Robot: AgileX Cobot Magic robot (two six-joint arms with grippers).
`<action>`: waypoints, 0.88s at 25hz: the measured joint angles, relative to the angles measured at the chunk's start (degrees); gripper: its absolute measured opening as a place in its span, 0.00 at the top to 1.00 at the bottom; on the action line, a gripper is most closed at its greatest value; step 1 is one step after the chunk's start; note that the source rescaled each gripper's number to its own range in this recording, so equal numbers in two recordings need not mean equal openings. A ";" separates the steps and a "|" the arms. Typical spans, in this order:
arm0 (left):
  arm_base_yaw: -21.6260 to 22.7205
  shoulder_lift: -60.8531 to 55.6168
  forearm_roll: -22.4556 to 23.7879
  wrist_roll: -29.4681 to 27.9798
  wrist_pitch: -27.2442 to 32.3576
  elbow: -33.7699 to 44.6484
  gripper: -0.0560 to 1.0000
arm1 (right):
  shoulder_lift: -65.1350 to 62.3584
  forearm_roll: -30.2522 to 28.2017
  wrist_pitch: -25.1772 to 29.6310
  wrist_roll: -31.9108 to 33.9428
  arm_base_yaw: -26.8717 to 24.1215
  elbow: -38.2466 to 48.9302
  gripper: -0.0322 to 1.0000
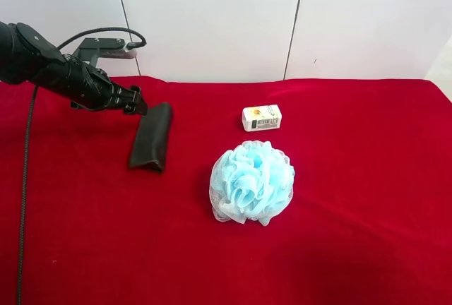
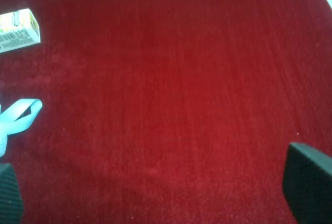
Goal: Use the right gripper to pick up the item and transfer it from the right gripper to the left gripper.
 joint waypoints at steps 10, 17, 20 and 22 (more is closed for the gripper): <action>0.00 -2.00 0.00 0.00 0.28 0.00 0.10 | 0.00 0.00 0.00 0.00 0.00 0.00 0.00; 0.00 -8.56 0.22 0.00 4.96 0.00 0.10 | 0.00 0.00 0.00 0.00 0.00 0.00 0.00; 0.00 -12.43 0.49 0.00 8.07 0.00 0.10 | 0.00 0.00 0.00 0.00 0.00 0.00 0.00; 0.00 -15.23 0.63 0.00 10.18 0.00 0.10 | 0.00 0.00 0.00 0.00 0.00 0.00 0.00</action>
